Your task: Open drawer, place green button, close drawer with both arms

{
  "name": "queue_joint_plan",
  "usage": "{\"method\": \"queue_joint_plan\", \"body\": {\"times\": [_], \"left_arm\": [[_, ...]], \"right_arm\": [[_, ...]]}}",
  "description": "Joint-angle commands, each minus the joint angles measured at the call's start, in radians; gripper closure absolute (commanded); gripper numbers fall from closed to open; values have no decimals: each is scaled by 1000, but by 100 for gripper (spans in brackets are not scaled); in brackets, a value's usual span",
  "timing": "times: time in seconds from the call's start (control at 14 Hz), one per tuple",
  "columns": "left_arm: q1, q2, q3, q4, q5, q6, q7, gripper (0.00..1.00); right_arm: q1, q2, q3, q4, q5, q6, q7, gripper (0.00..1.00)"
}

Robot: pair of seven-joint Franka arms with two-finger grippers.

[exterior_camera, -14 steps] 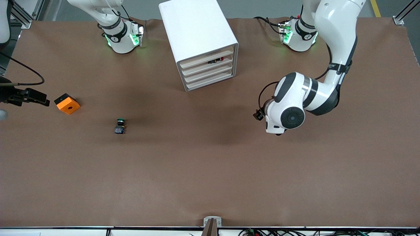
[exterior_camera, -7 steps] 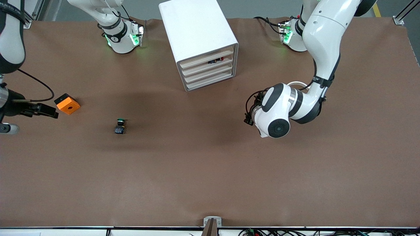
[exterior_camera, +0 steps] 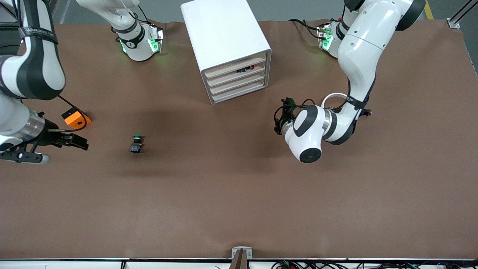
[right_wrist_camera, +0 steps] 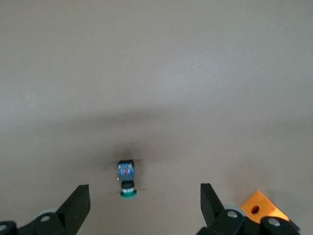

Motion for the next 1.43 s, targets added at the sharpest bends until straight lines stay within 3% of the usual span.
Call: {"method": "queue_joint_plan", "body": {"times": [0.0,0.29,0.79,1.07,1.36], "left_arm": [[-3,60,-22,29,-41,-97,-99,0],[-1,103,-45,21,-119,-126,-151,0],[11,157,-43,24,-309,-134,-260,0],[9,181,-43,21,-320,-134,-320,0],[10,213,-43,6,-322,-135,-385,0]], "right_arm": [[23,-18,1,-96,13,117,48,0],[34,3,1,-165,13,245,54,0],[74,118,0,-173,11,357,114,0],[86,169,1,-190,11,377,117,0],[126,172,0,-283,11,475,185,0]]}}
